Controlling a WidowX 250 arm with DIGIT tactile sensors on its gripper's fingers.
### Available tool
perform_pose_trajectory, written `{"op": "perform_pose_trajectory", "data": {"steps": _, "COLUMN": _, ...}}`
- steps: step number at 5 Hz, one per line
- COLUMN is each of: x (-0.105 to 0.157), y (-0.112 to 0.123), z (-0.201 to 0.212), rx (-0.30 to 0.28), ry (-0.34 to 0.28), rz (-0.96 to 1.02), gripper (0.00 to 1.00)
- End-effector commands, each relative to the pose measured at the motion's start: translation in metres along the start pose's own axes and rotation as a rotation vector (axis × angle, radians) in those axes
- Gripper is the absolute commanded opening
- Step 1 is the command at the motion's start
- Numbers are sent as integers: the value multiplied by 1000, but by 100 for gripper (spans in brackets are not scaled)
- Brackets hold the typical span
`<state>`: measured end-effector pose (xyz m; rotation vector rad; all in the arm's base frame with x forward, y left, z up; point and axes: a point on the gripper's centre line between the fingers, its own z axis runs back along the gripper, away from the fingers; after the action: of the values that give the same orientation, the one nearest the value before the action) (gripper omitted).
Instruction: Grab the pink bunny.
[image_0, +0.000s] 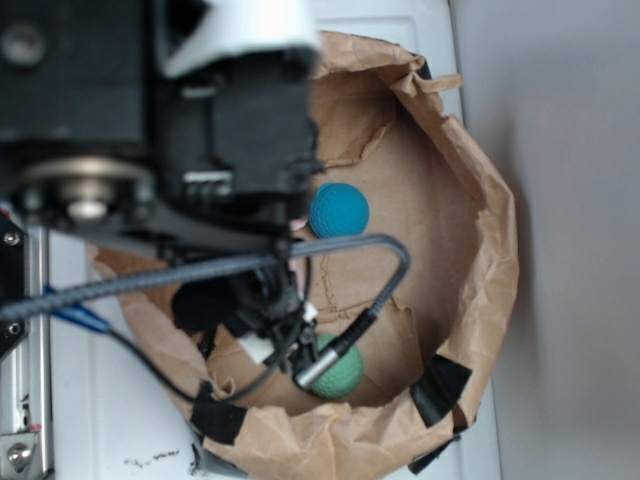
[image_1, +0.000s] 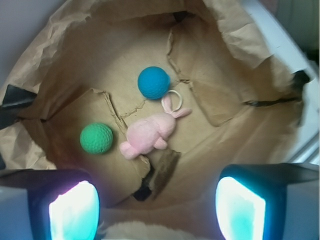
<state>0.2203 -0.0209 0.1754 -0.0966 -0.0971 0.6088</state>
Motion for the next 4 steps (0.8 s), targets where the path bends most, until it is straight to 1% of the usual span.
{"op": "perform_pose_trajectory", "data": {"steps": 1, "x": 10, "y": -6, "z": -32, "rx": 14, "ry": -71, "rz": 66, "gripper": 100}}
{"op": "perform_pose_trajectory", "data": {"steps": 2, "x": 0, "y": 3, "z": -41, "rx": 94, "ry": -57, "rz": 83, "gripper": 100}}
{"op": "perform_pose_trajectory", "data": {"steps": 3, "x": -34, "y": 42, "z": -39, "rx": 147, "ry": -67, "rz": 96, "gripper": 100}}
{"op": "perform_pose_trajectory", "data": {"steps": 4, "x": -52, "y": 72, "z": -52, "rx": 150, "ry": -93, "rz": 97, "gripper": 100}}
